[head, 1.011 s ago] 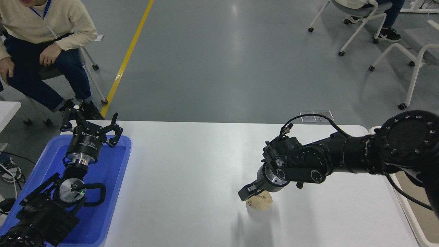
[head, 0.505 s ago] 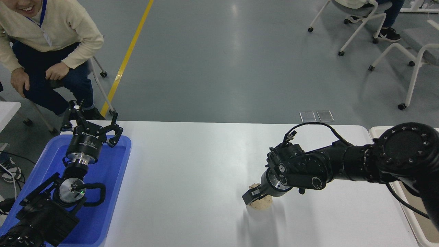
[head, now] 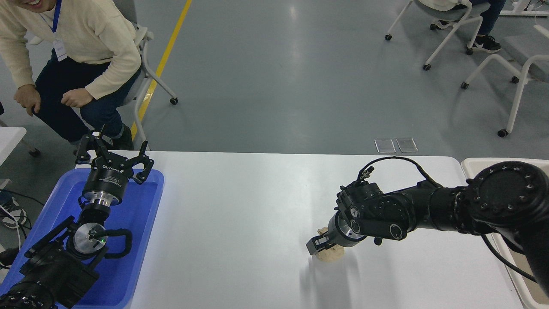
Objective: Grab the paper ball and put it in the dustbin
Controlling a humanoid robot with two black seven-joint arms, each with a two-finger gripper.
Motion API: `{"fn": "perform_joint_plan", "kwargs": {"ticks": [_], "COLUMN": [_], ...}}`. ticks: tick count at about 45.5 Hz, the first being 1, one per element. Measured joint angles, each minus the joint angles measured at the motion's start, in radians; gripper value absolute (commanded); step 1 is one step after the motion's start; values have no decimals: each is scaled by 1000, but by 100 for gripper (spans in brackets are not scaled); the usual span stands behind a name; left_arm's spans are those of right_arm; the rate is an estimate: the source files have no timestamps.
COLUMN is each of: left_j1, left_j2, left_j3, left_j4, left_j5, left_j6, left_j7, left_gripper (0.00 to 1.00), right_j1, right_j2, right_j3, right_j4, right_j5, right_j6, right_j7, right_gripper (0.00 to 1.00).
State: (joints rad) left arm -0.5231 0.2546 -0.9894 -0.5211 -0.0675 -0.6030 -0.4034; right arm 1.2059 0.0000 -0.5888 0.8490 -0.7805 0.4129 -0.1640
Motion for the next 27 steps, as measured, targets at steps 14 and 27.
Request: {"fn": "perform_joint_plan", "kwargs": {"ticks": [14,27], "left_j1": [0,0], "left_j2": [0,0], "left_j3": [0,0], "left_j4": [0,0], "left_j5": [0,0], "left_j6": [0,0], "left_j7": [0,0], "left_gripper": [100,100], "right_j1": [-5,35], "right_j2": [0,0], "right_j3": [6,15], "right_j4": [7,22], "right_j5": [15,35], "right_j6": [10,66], "right_j7": [-1,-32], "right_gripper": [0,0]}}
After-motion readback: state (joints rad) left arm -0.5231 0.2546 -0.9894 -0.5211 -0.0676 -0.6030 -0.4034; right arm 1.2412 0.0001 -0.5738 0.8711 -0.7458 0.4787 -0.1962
